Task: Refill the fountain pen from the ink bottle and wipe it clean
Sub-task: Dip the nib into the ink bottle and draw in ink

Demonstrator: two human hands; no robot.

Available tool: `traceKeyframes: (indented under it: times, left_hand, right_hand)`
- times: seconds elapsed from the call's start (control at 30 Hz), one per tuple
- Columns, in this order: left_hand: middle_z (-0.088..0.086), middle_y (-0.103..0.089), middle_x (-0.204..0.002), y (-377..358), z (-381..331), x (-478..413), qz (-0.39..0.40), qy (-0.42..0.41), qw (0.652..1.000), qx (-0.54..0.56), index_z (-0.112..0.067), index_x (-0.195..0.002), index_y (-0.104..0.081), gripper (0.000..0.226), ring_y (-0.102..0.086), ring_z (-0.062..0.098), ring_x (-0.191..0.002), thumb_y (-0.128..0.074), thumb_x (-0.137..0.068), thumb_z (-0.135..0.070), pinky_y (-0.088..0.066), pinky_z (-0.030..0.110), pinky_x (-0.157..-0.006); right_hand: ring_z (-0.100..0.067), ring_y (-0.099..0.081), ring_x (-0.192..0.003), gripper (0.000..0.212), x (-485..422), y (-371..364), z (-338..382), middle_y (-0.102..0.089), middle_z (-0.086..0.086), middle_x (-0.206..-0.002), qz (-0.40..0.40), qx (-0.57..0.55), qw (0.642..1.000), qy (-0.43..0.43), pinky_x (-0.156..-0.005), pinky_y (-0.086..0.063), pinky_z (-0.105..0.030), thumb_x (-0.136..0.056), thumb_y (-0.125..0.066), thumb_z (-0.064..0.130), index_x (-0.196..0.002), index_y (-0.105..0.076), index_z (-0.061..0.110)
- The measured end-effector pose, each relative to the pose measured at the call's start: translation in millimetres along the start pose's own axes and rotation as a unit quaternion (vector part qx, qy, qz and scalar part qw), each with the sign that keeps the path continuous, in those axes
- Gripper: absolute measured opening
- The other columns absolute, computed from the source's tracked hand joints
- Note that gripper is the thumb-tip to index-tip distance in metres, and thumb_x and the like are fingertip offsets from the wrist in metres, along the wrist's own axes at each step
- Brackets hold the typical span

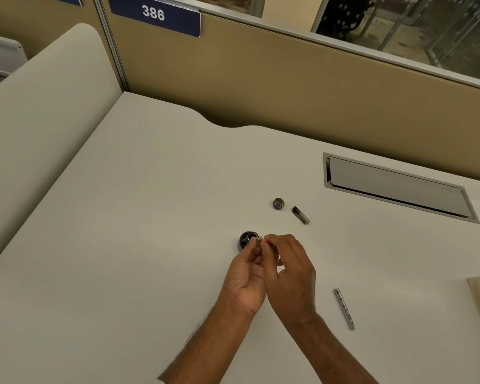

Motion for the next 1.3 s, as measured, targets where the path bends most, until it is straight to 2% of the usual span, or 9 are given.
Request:
traceKeyframes:
  times: [0.1,0.23,0.4,0.6,0.73,0.9,1.13,1.3]
  left_hand:
    - [0.020,-0.075,-0.098,-1.5,0.8,2.3,0.009,0.000,1.000,0.000,0.002,-0.108,-0.070,0.030,-0.078,0.030,-0.080,-0.068,-0.084,-0.016,-0.064,0.039,-0.060]
    - [0.021,-0.075,-0.094,-4.3,1.9,5.4,0.020,0.005,1.000,0.012,0.004,-0.106,-0.069,0.024,-0.078,0.031,-0.076,-0.062,-0.094,-0.015,-0.063,0.039,-0.056]
    - [0.023,-0.074,-0.100,-4.9,2.3,5.8,0.022,0.009,0.999,0.029,0.005,-0.118,-0.066,0.037,-0.079,0.033,-0.081,-0.067,-0.085,-0.013,-0.064,0.039,-0.060]
    - [0.022,-0.075,-0.096,-5.7,2.1,5.6,0.014,0.002,0.999,0.030,0.006,-0.113,-0.067,0.037,-0.078,0.031,-0.080,-0.070,-0.080,-0.011,-0.065,0.038,-0.062]
    - [0.020,-0.073,-0.101,-4.3,1.9,3.7,0.007,0.000,0.999,0.036,0.006,-0.116,-0.066,0.042,-0.073,0.029,-0.093,-0.071,-0.078,-0.010,-0.066,0.037,-0.070]
    - [0.021,-0.074,-0.100,-4.4,2.3,2.5,0.012,0.003,1.000,0.028,0.006,-0.117,-0.066,0.042,-0.079,0.031,-0.079,-0.069,-0.080,-0.012,-0.065,0.038,-0.063]
    - [0.018,-0.073,-0.103,-4.1,4.4,2.2,0.015,0.019,0.999,0.044,0.002,-0.123,-0.066,0.045,-0.077,0.028,-0.084,-0.070,-0.081,-0.013,-0.063,0.039,-0.077]
    - [0.018,-0.073,-0.104,-6.0,6.2,5.2,0.021,0.032,0.998,0.057,0.003,-0.126,-0.063,0.047,-0.072,0.027,-0.095,-0.069,-0.082,-0.011,-0.059,0.039,-0.084]
  right_hand:
    - [-0.012,-0.064,-0.087,0.023,0.4,0.8,2.7,-0.068,0.005,-0.096,0.000,0.002,1.000,-0.003,-0.065,-0.058,-0.033,-0.097,-0.056,0.029,-0.104,-0.072,0.013]
    - [-0.010,-0.063,-0.087,0.024,-0.7,1.1,4.0,-0.068,0.006,-0.095,0.004,0.009,1.000,-0.010,-0.066,-0.057,-0.030,-0.096,-0.058,0.033,-0.102,-0.071,0.015]
    - [-0.011,-0.063,-0.086,0.014,-2.7,-0.2,6.2,-0.068,0.004,-0.093,0.002,0.019,1.000,0.002,-0.070,-0.056,-0.028,-0.095,-0.062,0.022,-0.099,-0.072,0.012]
    - [-0.013,-0.062,-0.087,0.015,-4.4,-1.6,9.5,-0.068,0.000,-0.093,0.006,0.011,1.000,0.006,-0.075,-0.052,-0.023,-0.096,-0.060,0.016,-0.099,-0.072,0.008]
    - [-0.015,-0.062,-0.086,0.013,-4.7,-1.8,10.4,-0.068,-0.001,-0.092,0.003,0.011,1.000,0.006,-0.075,-0.051,-0.023,-0.095,-0.059,0.011,-0.098,-0.072,0.007]
    - [-0.015,-0.061,-0.089,0.014,-4.1,-3.2,10.9,-0.067,-0.003,-0.096,0.001,0.012,1.000,0.010,-0.077,-0.050,-0.022,-0.094,-0.059,0.007,-0.101,-0.072,0.005]
    - [-0.014,-0.062,-0.094,0.017,-3.1,-5.0,11.8,-0.067,-0.003,-0.102,-0.003,0.002,1.000,0.001,-0.078,-0.052,-0.022,-0.094,-0.060,0.007,-0.106,-0.072,0.005]
    - [-0.014,-0.063,-0.091,0.013,-4.5,-2.7,13.1,-0.067,0.000,-0.097,-0.010,0.004,1.000,0.000,-0.076,-0.053,-0.022,-0.093,-0.063,0.014,-0.100,-0.072,0.008]
Point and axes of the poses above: each hand's wrist, its own x-axis away from the middle knuckle, its own y-axis out of the back of the hand, z = x × y, the point moved 6 cm from there along -x, towards the middle knuckle
